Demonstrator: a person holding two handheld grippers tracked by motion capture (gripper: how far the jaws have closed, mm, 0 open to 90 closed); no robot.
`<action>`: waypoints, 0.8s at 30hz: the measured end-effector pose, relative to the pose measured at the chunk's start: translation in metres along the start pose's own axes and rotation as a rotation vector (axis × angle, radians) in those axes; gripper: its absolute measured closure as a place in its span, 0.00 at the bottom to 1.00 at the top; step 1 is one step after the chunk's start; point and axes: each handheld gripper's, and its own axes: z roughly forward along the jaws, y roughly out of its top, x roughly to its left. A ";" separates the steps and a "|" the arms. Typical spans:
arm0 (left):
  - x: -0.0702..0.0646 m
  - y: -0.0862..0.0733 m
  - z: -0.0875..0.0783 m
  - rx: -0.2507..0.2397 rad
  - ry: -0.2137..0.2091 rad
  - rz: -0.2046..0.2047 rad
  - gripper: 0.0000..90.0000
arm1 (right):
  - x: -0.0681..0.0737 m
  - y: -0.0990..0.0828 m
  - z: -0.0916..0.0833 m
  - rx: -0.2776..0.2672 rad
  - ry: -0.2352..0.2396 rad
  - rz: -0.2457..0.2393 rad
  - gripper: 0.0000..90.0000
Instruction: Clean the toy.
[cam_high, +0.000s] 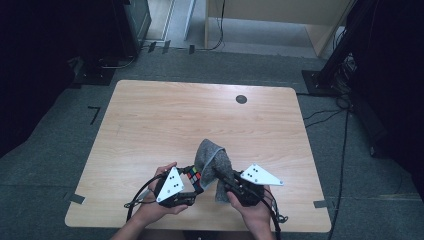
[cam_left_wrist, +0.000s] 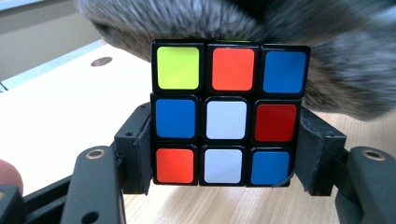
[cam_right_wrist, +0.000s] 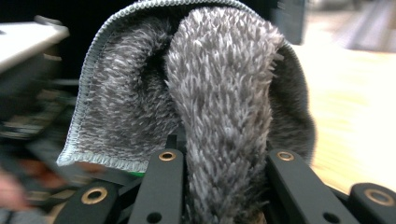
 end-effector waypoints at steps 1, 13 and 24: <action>-0.002 0.000 0.001 0.002 0.000 0.004 0.38 | 0.007 0.002 0.001 -0.002 0.031 -0.021 0.84; 0.021 0.004 -0.018 -0.101 -0.021 -0.108 0.38 | -0.033 -0.003 -0.009 -0.045 -0.090 -0.005 0.86; 0.024 0.005 -0.023 -0.163 -0.095 -0.175 0.38 | -0.015 -0.023 0.021 -0.004 0.070 -0.217 0.86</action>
